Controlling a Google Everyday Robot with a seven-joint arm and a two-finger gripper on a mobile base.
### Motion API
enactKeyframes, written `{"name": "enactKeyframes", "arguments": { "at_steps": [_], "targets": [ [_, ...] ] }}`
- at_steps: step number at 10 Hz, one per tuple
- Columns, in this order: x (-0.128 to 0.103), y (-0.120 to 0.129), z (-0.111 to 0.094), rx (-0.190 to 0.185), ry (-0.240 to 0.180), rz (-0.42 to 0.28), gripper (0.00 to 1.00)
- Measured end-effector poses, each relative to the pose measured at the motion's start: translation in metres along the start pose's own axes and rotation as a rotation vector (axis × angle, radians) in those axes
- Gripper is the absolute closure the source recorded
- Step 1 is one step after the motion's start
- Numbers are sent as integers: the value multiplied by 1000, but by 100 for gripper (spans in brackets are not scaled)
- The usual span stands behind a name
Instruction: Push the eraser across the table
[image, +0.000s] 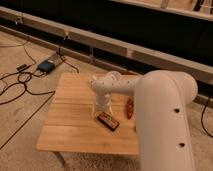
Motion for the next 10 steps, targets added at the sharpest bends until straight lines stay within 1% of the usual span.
{"name": "enactKeyframes", "arguments": {
  "at_steps": [1, 3, 4, 5, 6, 7, 9, 10],
  "targets": [
    [-3, 17, 0, 3, 6, -14, 35],
    [-8, 65, -3, -6, 5, -63, 35],
    [-10, 83, -5, -5, 1, -85, 35],
    [-12, 93, -8, 2, -6, -98, 35],
    [-17, 96, -17, 19, -28, -95, 35],
    [-19, 91, -25, 28, -45, -78, 35],
    [-18, 73, -43, 36, -89, -27, 35],
    [-16, 67, -49, 33, -103, -11, 35]
  ]
}}
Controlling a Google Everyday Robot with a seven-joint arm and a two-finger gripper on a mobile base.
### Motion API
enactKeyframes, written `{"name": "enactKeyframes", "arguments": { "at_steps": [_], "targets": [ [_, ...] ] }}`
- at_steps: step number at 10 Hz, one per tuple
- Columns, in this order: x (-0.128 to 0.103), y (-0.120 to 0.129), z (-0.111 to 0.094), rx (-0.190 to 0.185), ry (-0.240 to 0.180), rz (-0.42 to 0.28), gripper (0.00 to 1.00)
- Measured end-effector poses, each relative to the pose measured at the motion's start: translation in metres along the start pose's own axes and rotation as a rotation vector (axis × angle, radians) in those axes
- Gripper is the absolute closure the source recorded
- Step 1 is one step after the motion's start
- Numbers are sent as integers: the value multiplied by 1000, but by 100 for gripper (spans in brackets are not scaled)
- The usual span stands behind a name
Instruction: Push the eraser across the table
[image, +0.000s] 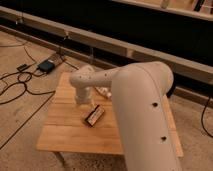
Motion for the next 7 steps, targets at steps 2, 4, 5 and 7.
{"name": "enactKeyframes", "arguments": {
  "at_steps": [2, 4, 5, 7],
  "targets": [
    [5, -11, -13, -9, -31, 31, 35],
    [11, -12, -18, -13, -47, 34, 35],
    [13, -12, -19, -10, -48, 34, 35],
    [22, -18, -16, -4, -42, 49, 35]
  ]
}}
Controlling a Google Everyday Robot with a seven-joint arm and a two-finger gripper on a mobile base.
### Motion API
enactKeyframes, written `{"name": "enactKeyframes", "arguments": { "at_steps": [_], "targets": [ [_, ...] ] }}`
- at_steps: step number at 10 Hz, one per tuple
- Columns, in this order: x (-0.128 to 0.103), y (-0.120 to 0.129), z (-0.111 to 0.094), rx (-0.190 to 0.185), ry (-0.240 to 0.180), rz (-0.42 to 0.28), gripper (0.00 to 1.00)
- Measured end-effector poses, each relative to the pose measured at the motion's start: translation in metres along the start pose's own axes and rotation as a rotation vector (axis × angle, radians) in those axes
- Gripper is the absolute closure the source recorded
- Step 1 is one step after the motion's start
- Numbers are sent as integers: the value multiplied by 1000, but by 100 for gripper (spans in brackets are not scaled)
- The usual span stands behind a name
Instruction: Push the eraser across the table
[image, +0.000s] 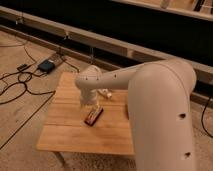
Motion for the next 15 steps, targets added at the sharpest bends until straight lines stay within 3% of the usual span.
{"name": "enactKeyframes", "arguments": {
  "at_steps": [7, 15],
  "targets": [
    [11, -36, 31, -17, 29, 100, 35],
    [-14, -8, 66, -31, 87, 19, 35]
  ]
}}
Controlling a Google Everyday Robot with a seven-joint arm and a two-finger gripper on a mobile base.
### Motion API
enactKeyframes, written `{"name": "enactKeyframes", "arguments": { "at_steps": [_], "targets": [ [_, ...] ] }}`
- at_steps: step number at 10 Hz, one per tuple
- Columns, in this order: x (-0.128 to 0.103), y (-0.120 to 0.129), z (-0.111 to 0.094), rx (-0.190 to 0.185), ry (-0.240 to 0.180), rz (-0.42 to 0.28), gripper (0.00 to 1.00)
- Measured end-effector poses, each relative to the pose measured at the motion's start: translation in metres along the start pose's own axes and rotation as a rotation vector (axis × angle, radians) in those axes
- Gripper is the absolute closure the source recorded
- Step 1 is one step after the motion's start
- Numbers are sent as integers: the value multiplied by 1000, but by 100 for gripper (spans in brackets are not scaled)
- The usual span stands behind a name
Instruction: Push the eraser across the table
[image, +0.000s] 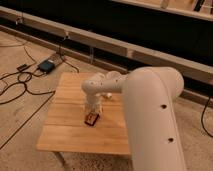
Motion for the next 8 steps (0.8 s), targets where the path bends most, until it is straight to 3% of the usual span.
{"name": "enactKeyframes", "arguments": {
  "at_steps": [6, 8],
  "targets": [
    [-22, 54, 3, -7, 31, -112, 35],
    [-23, 72, 4, -35, 44, -144, 35]
  ]
}}
